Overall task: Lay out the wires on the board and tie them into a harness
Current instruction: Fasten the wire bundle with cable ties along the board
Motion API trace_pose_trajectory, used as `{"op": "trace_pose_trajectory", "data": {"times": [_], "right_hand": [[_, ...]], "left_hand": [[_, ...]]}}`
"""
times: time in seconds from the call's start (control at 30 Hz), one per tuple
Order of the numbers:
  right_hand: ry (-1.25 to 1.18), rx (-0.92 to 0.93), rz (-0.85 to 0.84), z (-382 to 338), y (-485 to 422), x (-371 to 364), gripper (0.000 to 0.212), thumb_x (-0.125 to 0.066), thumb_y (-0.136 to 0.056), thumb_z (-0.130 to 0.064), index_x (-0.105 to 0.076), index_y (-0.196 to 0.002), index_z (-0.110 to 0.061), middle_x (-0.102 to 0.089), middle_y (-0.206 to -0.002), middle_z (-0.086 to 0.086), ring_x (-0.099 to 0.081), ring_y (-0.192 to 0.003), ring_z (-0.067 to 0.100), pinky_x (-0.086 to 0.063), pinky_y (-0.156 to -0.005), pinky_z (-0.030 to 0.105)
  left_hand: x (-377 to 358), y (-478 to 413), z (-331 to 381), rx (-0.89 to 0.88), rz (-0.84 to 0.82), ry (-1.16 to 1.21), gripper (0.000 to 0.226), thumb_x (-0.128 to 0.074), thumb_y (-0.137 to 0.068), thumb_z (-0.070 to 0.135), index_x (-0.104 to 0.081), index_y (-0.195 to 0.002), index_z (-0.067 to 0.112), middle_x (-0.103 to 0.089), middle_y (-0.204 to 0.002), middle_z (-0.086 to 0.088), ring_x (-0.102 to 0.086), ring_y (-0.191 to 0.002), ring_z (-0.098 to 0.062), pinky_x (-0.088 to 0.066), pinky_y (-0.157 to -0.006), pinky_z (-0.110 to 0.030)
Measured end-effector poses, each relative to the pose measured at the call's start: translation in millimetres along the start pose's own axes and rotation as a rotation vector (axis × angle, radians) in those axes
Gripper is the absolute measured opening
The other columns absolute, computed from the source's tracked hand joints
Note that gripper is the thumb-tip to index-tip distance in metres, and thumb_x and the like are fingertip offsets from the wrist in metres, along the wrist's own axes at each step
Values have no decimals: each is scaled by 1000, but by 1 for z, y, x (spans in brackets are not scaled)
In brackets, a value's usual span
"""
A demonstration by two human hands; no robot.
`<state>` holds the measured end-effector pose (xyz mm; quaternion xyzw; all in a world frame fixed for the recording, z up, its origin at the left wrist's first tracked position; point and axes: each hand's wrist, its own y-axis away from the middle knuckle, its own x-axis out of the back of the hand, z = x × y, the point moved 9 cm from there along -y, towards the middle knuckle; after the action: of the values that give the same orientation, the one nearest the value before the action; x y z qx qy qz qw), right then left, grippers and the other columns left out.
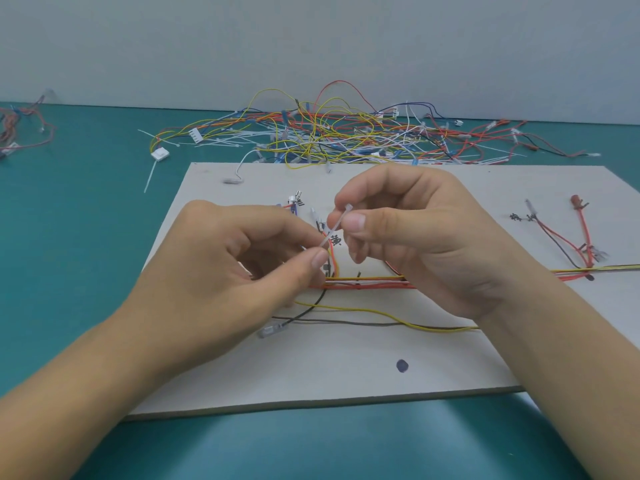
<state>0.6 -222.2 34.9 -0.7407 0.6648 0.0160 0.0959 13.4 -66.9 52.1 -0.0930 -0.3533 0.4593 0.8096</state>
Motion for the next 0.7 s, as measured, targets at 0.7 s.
{"op": "trace_pose_trajectory", "data": {"times": [0.7], "right_hand": [[72,-53,368,8,4,26,15,-69,-85,6,-72,-89,-8,-67,-80,9,-56,-57,13,-51,-57,24]], "left_hand": [[28,-7,-44,134,-324,-350,22,-68,-72,62,-75,-86,47,-71,-89,17,-67,-83,-11,-45,-68,-22]]}}
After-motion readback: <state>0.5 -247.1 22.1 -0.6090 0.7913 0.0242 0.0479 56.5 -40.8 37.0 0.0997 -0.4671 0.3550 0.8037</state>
